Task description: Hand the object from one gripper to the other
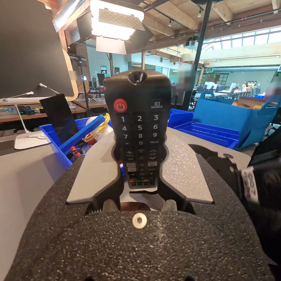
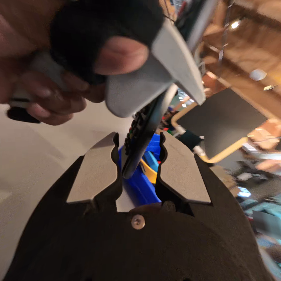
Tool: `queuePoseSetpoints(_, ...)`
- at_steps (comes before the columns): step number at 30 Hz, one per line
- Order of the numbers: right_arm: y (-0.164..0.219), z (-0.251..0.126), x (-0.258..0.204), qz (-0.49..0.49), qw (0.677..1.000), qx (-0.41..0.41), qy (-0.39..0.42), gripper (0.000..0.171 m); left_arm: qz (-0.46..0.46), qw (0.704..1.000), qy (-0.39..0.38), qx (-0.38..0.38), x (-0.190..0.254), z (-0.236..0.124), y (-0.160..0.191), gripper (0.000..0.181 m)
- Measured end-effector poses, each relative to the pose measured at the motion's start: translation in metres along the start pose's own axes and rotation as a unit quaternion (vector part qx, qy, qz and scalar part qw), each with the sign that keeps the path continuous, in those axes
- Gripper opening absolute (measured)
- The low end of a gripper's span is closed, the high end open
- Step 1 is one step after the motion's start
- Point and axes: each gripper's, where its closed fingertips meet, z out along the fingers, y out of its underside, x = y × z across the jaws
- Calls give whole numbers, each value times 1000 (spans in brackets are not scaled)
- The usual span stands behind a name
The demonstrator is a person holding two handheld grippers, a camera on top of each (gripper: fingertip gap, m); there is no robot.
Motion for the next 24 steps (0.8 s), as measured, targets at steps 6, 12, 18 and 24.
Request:
queuePoseSetpoints(6,11,2,10,-18,997,-45,60,33,-1,999,32,-15,6,4,6,56)
queuePoseSetpoints(12,3,-4,-7,277,949,8,-153,25,22,993,113,-4,8,-4,0,73)
queuePoseSetpoints(18,-17,-22,-25,463,817,51,-339,25,-46,970,237,-15,16,-15,9,77)
queuePoseSetpoints(24,-20,-30,-45,471,783,28,-405,25,-77,956,268,-90,23,-10,39,52)
